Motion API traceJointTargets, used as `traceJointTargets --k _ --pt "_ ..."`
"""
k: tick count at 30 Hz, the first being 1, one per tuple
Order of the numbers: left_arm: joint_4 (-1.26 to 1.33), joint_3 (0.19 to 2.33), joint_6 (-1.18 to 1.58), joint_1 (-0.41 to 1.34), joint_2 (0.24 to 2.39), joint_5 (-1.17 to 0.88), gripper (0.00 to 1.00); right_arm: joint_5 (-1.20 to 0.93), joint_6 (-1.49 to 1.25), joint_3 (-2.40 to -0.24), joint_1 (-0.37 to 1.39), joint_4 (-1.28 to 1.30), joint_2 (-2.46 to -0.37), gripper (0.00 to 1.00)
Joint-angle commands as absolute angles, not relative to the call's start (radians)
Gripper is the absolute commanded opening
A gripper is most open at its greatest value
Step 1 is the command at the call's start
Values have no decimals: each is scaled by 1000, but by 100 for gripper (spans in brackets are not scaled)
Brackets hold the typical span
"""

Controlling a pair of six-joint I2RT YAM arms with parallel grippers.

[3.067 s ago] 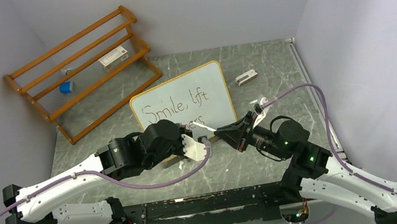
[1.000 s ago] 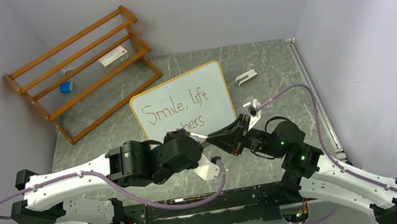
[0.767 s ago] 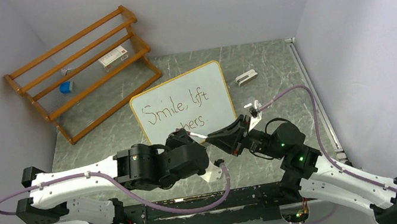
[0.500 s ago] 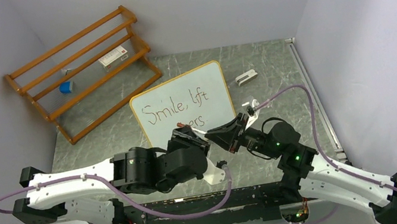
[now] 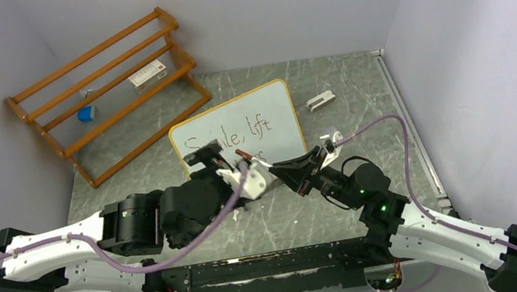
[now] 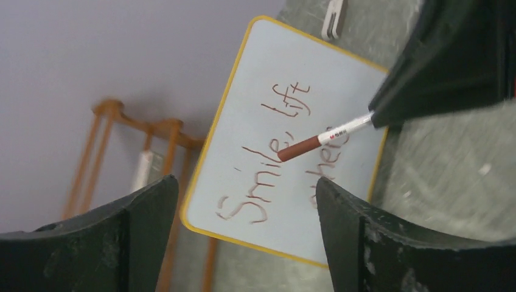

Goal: Write a sentence on the whiteboard
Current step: Insert the pen cap into the whiteboard marker, then adjust the pen cap from the whiteboard marker.

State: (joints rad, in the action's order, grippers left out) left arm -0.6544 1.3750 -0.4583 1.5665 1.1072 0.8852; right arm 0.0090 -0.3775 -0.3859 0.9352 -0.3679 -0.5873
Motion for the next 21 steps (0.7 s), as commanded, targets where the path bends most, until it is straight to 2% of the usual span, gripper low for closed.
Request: traceJointTargets --k 1,5,7,10,21 --pt "-562 1370 -43 1509 1124 1012 89 55 -344 -358 932 -494 -580 0" --pt "-619 1373 319 1339 1138 862 88 78 -324 -347 932 -521 -585 0" --pt "-570 1324 427 1251 1117 763 92 84 -313 -336 933 -536 -583 0" --pt "-482 1243 565 1185 1093 672 92 94 -304 -320 932 -560 -571 0" --pt "-319 1117 944 1148 1076 652 88 100 -254 -275 932 -628 -581 0"
